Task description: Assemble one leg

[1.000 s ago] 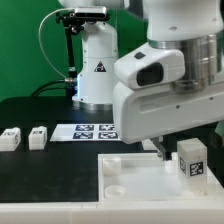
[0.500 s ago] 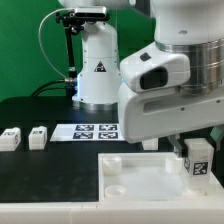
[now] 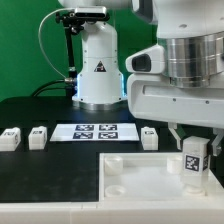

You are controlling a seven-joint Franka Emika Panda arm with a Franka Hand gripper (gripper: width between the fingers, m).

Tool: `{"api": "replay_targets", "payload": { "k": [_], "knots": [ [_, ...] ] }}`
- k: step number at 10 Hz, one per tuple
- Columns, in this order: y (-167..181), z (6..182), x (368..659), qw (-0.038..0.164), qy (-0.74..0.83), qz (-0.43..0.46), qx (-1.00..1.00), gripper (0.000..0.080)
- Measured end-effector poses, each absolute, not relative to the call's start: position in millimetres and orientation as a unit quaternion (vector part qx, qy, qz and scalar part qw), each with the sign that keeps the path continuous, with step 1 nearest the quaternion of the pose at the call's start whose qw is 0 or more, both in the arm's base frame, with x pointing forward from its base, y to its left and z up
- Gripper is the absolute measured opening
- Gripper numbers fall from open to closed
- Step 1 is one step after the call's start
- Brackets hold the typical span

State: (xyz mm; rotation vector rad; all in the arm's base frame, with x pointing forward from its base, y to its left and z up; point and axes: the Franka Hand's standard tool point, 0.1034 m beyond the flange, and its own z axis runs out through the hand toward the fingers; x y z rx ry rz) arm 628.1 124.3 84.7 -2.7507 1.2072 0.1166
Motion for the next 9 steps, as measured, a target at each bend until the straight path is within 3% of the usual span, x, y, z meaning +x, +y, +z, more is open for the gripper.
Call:
{"api": "replay_targets", "payload": {
  "k": [2,4,5,6,7,8,9],
  "knots": [
    [124.1,84.5,630.5,0.095,0.513,0.039,-0.852,0.0295],
    [122.4,84.4,632.5,0.104,0.578,0.048,-0.808,0.0295],
    [123.1,84.2,632.0,0.105,0.561,0.046,-0.82,0.0371],
    [123.2,84.2,632.0,0.106,0.545,0.044,-0.83,0.0371],
    [123.7,83.8,631.7,0.106,0.539,0.045,-0.834,0.0508],
    [125.8,82.6,628.1,0.097,0.453,0.048,-0.885,0.0508],
    [129.9,83.1,629.3,0.092,0.376,0.044,-0.921,0.0623]
  ]
}}
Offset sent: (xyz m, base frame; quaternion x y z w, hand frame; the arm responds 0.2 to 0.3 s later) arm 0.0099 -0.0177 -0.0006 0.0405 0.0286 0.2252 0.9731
